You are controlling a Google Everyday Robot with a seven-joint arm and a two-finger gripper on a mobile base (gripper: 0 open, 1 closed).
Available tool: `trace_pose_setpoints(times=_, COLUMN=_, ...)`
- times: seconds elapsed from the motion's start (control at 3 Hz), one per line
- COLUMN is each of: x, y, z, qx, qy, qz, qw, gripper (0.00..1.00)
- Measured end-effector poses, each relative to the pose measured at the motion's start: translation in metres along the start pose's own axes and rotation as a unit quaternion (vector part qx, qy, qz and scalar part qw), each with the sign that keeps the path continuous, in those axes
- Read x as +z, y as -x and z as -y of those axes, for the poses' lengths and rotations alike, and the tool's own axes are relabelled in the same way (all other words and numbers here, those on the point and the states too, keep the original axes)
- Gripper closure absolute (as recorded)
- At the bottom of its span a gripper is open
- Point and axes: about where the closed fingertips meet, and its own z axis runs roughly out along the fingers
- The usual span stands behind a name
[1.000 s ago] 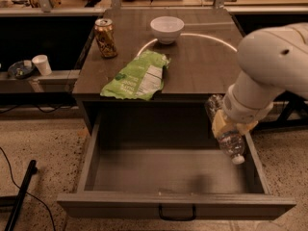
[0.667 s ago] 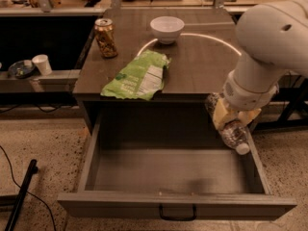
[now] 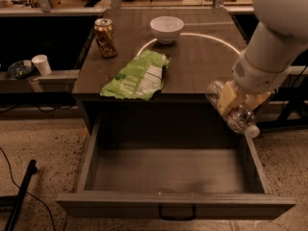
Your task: Pick water bottle from top drawer and place on counter
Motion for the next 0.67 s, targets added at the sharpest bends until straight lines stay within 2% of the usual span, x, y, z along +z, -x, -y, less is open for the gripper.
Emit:
trace_pose_setpoints(times=0.33, x=-0.040, y=-0.004, z=0.005, qx=-0.002, qy=0.017, qz=0.007, qw=0.9998, gripper=0.86)
trace_pose_setpoints(times=0.67, x=-0.051, y=-0.022, z=0.014, qx=0.012, qy=0.044, qz=0.009, qw=0.9989, gripper=1.00)
